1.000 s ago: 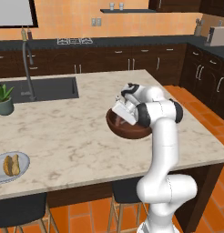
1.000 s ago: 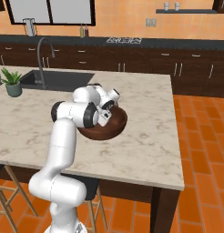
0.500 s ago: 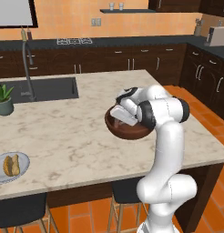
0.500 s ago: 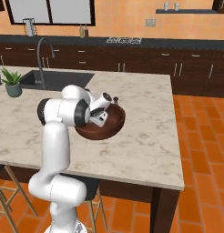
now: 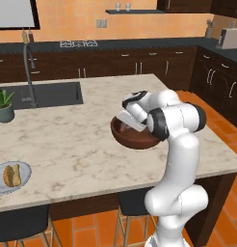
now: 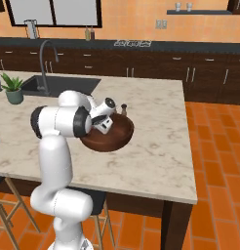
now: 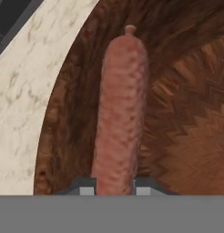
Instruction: Place one bun and one sausage from the bowl on each plate.
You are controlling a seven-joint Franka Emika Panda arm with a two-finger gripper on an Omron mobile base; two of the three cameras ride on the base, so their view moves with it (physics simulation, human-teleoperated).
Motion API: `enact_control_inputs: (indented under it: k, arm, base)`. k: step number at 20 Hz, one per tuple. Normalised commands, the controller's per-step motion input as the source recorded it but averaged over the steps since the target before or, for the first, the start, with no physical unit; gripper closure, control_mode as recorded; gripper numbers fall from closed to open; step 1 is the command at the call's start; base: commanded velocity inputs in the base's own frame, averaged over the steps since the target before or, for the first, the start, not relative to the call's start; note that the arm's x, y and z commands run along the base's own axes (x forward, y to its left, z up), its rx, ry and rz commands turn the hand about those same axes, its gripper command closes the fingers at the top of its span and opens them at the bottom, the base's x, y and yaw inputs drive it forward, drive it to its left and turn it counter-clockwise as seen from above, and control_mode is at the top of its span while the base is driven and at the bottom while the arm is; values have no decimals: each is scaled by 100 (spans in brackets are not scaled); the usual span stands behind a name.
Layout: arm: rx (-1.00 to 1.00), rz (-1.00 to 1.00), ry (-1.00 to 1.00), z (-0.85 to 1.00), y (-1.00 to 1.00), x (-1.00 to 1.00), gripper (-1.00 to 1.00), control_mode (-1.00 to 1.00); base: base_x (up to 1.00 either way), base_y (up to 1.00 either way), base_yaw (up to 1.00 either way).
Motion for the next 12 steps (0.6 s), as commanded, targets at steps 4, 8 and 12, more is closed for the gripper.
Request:
enact_control_inputs:
  k: [4, 8, 12]
  arm:
    - [10, 0, 2, 86, -8, 0, 100, -100]
    - [0, 0, 0, 45, 4, -21, 100, -100]
    - [-5, 5, -6, 0, 39, -57, 100, -100]
  base:
    - [0, 0, 0]
    - [0, 0, 0]
    - [0, 0, 0]
